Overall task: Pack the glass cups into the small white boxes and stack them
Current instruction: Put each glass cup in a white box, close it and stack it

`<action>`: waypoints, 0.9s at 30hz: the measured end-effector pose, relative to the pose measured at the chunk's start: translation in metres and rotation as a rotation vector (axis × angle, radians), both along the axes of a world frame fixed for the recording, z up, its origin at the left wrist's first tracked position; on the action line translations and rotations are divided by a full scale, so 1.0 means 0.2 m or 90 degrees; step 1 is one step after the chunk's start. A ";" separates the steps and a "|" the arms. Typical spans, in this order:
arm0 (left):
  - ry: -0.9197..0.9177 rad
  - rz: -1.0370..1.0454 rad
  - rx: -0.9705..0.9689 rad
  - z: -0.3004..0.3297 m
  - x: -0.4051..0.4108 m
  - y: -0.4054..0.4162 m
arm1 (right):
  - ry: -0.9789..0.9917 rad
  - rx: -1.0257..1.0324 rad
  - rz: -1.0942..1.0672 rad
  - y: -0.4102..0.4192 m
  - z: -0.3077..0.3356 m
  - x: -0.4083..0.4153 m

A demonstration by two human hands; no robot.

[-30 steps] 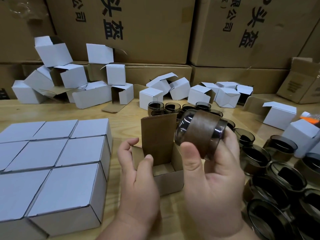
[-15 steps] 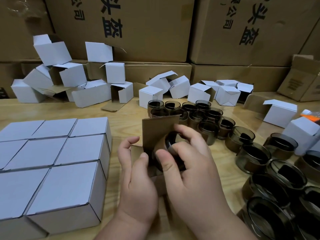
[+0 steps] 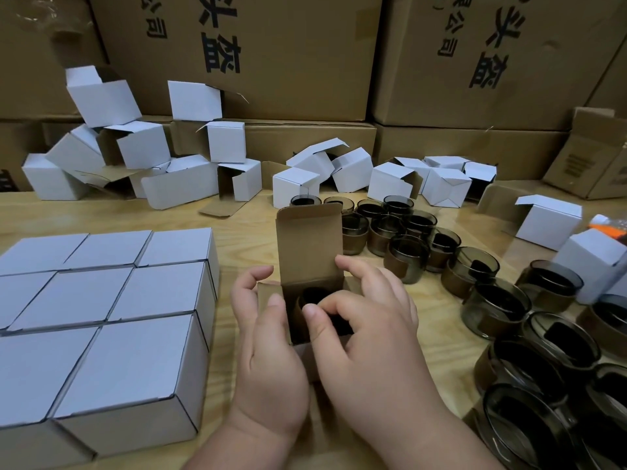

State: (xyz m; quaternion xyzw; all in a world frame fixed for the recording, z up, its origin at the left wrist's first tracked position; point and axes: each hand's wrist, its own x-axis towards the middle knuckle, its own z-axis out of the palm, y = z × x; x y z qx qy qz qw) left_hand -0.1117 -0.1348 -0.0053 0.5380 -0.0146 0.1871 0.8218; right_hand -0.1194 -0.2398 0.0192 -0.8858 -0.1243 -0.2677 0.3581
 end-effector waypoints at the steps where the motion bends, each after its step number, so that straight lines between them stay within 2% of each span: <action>1: -0.001 0.001 -0.005 0.00 0.00 0.00 | 0.006 0.002 0.001 0.00 0.00 0.00; 4: -0.015 0.002 -0.026 0.00 0.01 -0.01 | 0.012 0.002 0.007 -0.01 0.00 0.00; 7: -0.018 0.020 -0.004 -0.01 0.01 -0.01 | 0.003 0.074 0.010 -0.01 0.01 0.00; 10: -0.062 0.071 0.134 -0.02 0.02 0.00 | -0.016 0.240 -0.023 -0.01 0.02 0.00; 13: -0.057 0.034 0.094 0.00 0.02 0.01 | 0.038 0.494 -0.024 -0.01 0.03 0.00; 15: -0.048 0.011 0.092 0.00 0.02 0.02 | 0.093 0.585 -0.030 -0.02 0.02 0.01; 18: -0.030 0.040 0.132 0.00 0.02 0.02 | 0.143 0.585 -0.034 -0.02 0.02 0.01; 23: -0.040 0.112 0.114 0.00 0.03 0.00 | 0.169 0.524 0.037 0.00 0.02 0.01; 27: -0.034 0.088 0.086 0.00 0.03 0.00 | 0.198 0.478 0.059 0.02 -0.01 0.02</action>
